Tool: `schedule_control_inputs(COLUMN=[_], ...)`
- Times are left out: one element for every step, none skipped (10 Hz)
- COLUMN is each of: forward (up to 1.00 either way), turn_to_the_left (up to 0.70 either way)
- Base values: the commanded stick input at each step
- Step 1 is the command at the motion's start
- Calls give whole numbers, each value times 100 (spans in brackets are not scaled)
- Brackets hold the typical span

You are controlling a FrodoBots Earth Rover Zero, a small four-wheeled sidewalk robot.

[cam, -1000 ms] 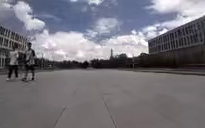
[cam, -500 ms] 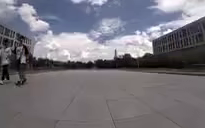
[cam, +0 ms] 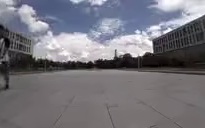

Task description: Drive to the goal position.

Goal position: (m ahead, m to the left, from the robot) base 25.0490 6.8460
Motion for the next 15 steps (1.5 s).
schedule_control_inputs(forward=[70,70,70,70,70,70,70,70,70,70,70,70,70,70,70], turn_to_the_left=[0,0,0,0,0,0,0,0,0,0,0,0,0,0,0])
